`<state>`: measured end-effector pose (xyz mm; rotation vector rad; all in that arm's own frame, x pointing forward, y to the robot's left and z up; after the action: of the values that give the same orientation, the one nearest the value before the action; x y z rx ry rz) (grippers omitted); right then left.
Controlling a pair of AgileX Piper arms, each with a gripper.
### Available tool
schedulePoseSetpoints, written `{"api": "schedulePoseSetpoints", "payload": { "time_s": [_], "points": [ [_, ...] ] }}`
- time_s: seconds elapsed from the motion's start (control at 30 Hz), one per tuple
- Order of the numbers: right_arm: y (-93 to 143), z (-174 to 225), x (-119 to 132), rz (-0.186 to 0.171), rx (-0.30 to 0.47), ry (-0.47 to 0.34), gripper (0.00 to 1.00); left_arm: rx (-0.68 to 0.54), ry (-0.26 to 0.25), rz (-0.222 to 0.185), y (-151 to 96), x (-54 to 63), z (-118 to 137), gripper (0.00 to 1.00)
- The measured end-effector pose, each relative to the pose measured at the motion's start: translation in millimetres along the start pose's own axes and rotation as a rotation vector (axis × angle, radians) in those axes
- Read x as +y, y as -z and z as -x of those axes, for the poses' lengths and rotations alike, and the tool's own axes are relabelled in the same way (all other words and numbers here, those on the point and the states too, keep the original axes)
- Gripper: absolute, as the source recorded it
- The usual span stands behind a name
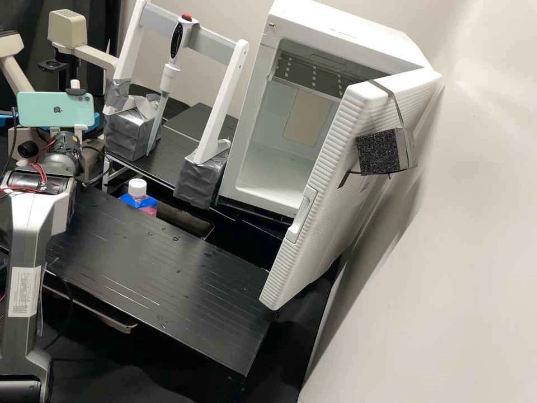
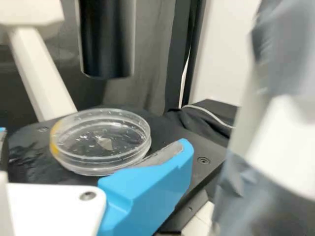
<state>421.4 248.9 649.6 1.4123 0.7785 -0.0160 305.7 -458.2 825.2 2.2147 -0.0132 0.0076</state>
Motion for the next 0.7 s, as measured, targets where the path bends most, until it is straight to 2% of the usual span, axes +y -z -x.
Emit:
{"api": "schedulePoseSetpoints", "payload": {
  "time_s": [0.07,0.2,0.37,0.57,0.7],
  "points": [
    [4.7,16.2,6.1,0.003,0.035,-0.025,1.0,0.0,0.0,0.0,0.0,0.0,0.0,1.0],
    [18.5,46.6,18.9,0.045,0.108,-0.081,1.0,0.0,0.0,0.0,0.0,0.0,0.0,1.0],
    [30.5,94.4,33.3,0.077,0.202,-0.167,1.0,0.0,0.0,0.0,0.0,0.0,0.0,1.0],
    [30.0,155.3,44.8,0.097,0.283,-0.29,1.0,0.0,0.0,0.0,0.0,0.0,0.0,1.0],
    [22.1,191.8,47.2,0.101,0.289,-0.369,1.0,0.0,0.0,0.0,0.0,0.0,0.0,1.0]
  ]
}}
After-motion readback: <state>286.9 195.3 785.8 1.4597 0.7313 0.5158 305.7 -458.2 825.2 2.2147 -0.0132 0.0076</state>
